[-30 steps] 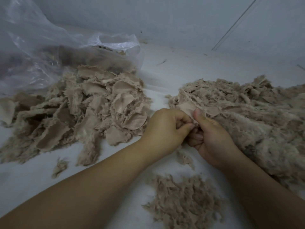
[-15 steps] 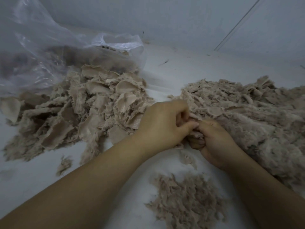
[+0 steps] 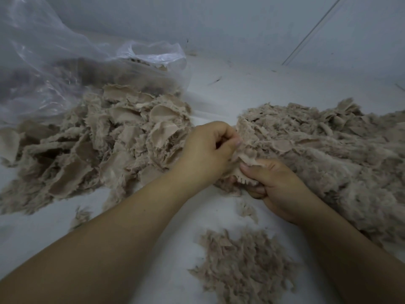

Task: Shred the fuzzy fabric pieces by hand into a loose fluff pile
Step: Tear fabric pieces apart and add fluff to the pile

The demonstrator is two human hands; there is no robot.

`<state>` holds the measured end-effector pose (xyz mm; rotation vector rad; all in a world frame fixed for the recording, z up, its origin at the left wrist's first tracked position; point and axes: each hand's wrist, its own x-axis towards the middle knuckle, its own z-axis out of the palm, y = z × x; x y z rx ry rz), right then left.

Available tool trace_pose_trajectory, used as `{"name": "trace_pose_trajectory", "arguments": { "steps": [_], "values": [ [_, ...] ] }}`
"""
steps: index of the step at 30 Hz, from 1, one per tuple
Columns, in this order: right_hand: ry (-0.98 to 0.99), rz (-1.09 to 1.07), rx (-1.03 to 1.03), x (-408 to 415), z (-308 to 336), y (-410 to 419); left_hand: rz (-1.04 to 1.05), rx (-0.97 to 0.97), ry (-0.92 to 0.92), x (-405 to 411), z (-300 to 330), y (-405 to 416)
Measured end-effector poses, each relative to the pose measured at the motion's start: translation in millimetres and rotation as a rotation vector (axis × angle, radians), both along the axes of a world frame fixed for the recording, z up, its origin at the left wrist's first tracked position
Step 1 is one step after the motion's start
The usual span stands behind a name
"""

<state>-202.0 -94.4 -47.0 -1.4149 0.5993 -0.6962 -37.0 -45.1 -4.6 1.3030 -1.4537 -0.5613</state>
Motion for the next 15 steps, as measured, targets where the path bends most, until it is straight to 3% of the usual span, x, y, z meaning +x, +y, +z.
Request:
{"name": "trace_pose_trajectory", "arguments": {
  "steps": [2, 5, 11, 15],
  "values": [
    [-0.018, -0.010, 0.016, -1.6, -1.3, -0.6, -0.080, 0.025, 0.041, 4.7, 1.8, -0.4],
    [-0.027, -0.031, -0.026, 0.2, -1.3, 2.0, -0.195, 0.071, -0.038, 5.0, 3.5, 3.0],
    [-0.093, -0.085, 0.027, 4.6, -4.1, -0.6, 0.015, -0.085, 0.015, 20.5, 7.7, -3.3],
    [-0.050, -0.081, -0.043, 5.6, -4.3, 2.0, -0.198, 0.050, -0.163, 17.7, 3.6, 0.7]
  ]
}}
